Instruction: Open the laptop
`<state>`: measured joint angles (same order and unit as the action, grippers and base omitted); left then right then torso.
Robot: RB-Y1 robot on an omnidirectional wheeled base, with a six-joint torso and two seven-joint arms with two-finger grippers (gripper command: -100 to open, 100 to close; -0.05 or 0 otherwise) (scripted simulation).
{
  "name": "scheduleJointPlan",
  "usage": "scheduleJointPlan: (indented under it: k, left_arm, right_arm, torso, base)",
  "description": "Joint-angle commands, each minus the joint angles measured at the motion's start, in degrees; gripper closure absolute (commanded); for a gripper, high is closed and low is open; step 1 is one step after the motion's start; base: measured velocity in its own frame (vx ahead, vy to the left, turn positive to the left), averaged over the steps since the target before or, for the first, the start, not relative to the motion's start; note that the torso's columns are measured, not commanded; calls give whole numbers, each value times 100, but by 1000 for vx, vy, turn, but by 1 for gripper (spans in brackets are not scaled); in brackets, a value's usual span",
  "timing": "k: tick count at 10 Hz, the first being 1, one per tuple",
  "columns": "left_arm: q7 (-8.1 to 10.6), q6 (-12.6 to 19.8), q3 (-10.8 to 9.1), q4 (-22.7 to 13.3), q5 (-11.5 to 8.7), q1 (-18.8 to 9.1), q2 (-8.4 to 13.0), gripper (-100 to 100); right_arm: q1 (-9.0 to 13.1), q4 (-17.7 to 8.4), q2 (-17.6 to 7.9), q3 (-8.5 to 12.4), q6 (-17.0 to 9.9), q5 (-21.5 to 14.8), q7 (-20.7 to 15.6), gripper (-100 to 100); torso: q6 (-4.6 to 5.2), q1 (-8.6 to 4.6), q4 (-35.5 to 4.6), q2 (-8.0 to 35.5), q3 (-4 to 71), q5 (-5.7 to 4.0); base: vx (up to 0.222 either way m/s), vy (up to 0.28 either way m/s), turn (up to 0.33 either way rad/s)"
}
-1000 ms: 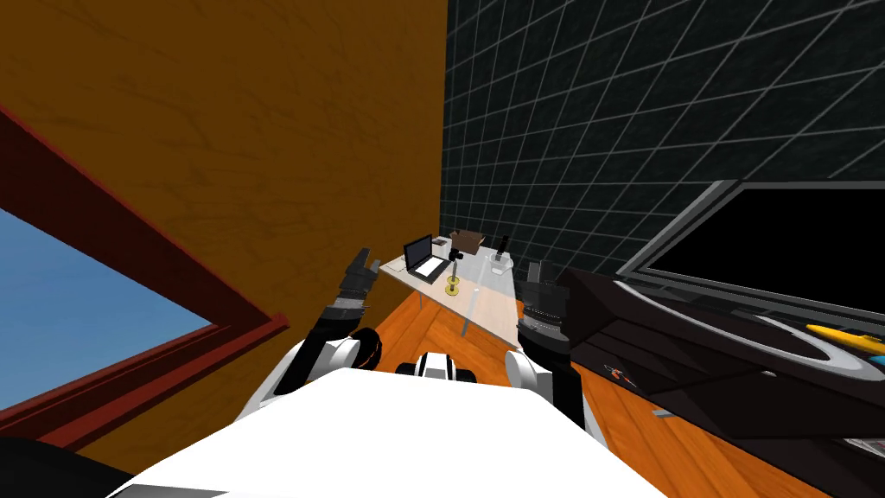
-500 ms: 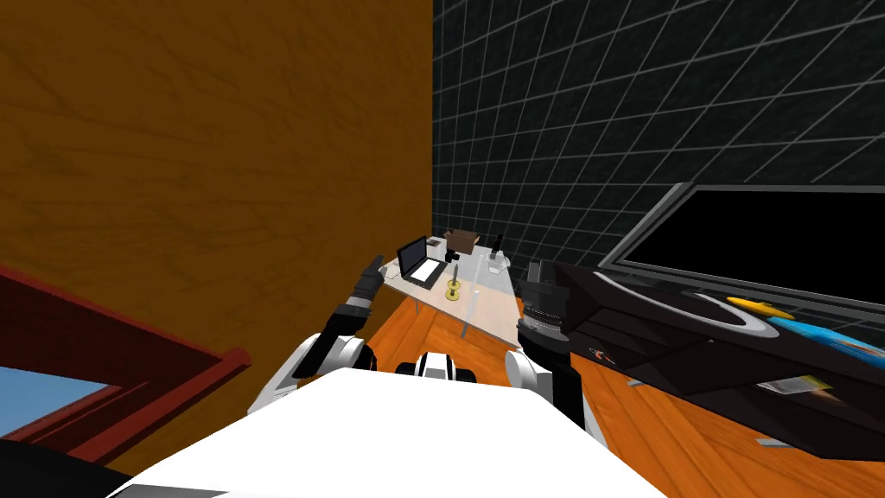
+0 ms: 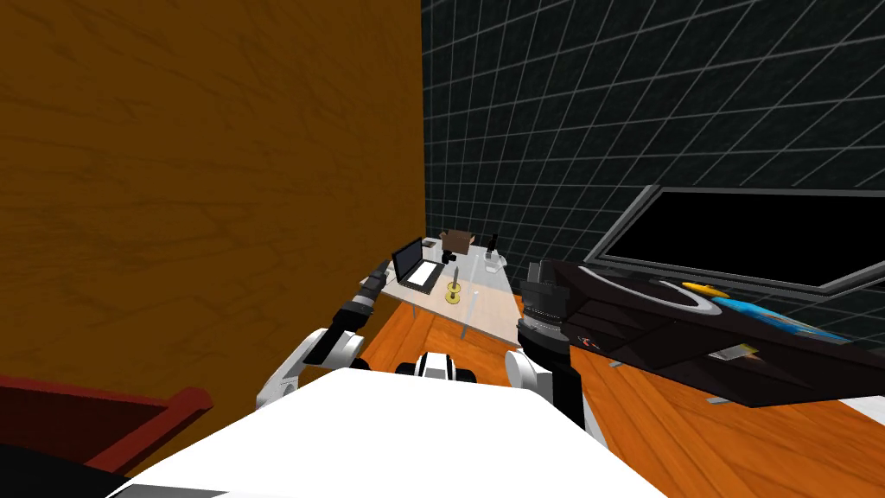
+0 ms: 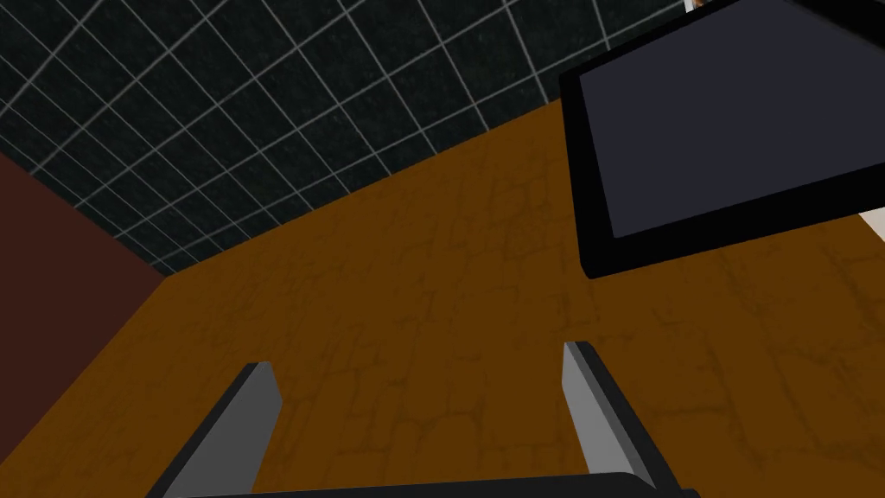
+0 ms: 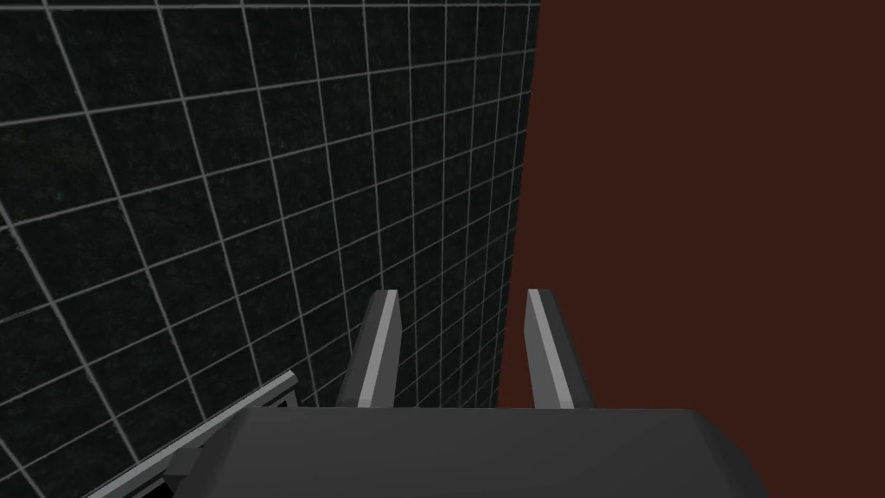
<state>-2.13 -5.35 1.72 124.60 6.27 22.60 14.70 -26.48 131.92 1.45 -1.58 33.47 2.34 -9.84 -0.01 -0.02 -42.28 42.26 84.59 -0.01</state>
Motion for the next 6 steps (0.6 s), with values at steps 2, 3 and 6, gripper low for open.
scheduleJointPlan:
  k: [2,3,6]
  left_arm:
    - [-34,385,34,-257,142,-135,336,-100]
    - [-52,568,53,-375,211,-202,507,-100]
    - [-79,851,82,-559,317,-307,785,-100]
  right_arm:
    - [0,0,0,0,0,0,0,0]
    - [0,0,0,0,0,0,0,0]
    - [0,0,0,1,0,0,0,0]
  torso:
    - [1,10,-1,3,-2,3]
    - [0,2,-2,5,-4,1]
    - [-1,3,0,1,-1,1]
  base:
    - [48,101,-142]
    - [50,102,-244]
    - [50,108,-153]
